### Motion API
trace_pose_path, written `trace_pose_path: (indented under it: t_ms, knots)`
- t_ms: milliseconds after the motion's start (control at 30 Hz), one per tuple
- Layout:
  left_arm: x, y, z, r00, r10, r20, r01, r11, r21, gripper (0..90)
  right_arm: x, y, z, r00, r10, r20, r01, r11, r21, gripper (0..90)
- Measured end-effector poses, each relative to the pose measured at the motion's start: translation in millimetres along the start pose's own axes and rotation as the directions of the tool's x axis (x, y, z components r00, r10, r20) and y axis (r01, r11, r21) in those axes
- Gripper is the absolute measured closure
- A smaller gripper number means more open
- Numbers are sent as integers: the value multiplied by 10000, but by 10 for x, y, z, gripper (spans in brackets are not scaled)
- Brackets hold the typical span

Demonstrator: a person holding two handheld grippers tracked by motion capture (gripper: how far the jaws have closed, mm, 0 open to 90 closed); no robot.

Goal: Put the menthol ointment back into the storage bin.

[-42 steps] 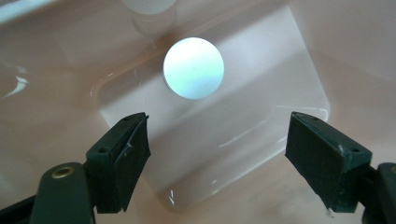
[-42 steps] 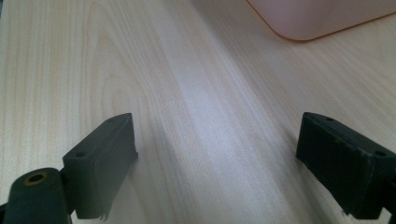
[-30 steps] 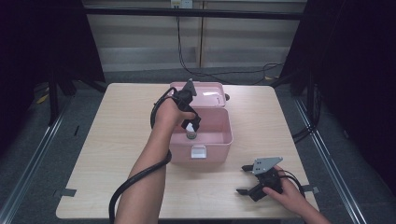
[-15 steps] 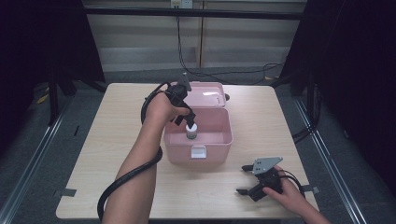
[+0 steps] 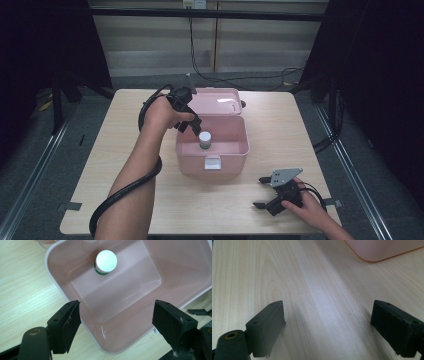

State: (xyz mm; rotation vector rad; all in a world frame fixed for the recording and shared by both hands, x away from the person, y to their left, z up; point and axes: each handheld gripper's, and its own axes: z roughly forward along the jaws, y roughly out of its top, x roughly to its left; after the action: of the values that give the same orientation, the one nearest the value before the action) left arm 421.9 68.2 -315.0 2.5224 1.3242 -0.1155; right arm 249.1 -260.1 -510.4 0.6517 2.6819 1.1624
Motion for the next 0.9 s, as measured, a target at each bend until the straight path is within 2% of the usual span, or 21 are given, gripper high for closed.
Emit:
trace_pose_path:
  t_ms: [433,600,900]
  knots:
    - [142,-190,-174,9997,-234,-106,231,9994,-246,222,-4,0,1,10000,-51,47,51,10000,-33,112]
    - [241,-306,-224,9992,-372,-117,368,9988,-338,223,-4,0,0,10000,-50,50,50,10000,-33,113]
    - [370,-465,-251,9986,-516,-78,512,9975,-490,224,-4,0,0,10000,-52,43,53,10000,-31,112]
